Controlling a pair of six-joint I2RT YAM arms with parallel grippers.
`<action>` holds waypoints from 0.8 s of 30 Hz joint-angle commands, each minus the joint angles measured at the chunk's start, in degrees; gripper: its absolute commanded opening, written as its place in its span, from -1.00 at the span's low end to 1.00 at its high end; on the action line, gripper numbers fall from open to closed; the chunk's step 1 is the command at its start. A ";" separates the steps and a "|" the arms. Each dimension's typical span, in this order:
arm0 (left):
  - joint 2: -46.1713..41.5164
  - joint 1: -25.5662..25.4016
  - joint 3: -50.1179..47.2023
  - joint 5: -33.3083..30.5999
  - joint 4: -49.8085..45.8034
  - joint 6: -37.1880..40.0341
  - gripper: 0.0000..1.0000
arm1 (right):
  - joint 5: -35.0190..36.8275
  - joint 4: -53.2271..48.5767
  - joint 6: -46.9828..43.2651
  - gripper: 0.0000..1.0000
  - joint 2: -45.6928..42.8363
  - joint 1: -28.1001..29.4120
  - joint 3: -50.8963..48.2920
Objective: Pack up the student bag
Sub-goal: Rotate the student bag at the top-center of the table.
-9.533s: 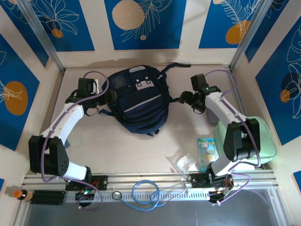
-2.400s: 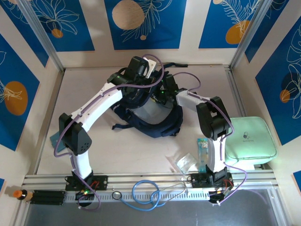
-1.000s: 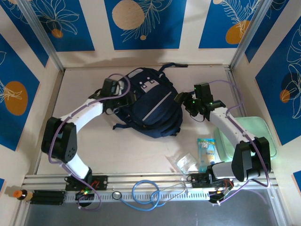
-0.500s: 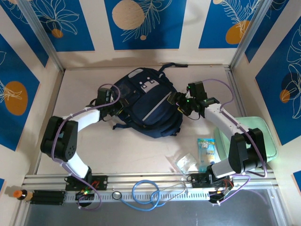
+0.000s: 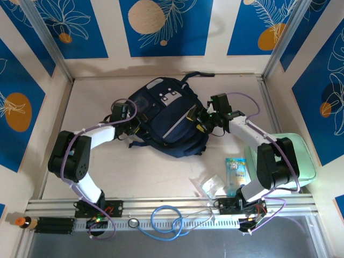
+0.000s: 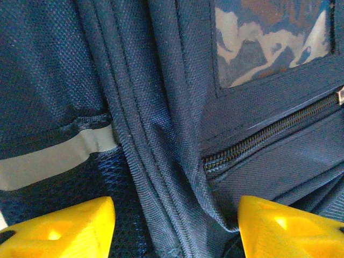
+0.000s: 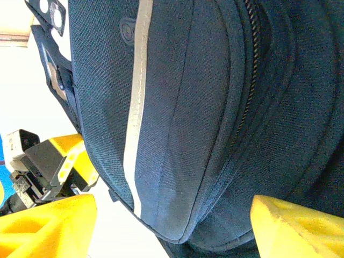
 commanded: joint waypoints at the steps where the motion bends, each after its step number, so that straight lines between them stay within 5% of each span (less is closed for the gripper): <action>1: 0.41 0.47 -0.54 -0.20 1.96 -1.33 0.27 | -2.57 0.76 0.27 0.51 1.17 0.48 2.20; 12: 4.60 0.55 4.38 3.91 6.72 -2.31 0.10 | -3.55 1.32 -0.83 0.50 6.26 0.57 5.20; 24: 2.17 0.92 4.71 5.37 6.07 -2.46 -0.84 | -5.39 1.66 -5.31 0.48 12.46 -0.97 13.56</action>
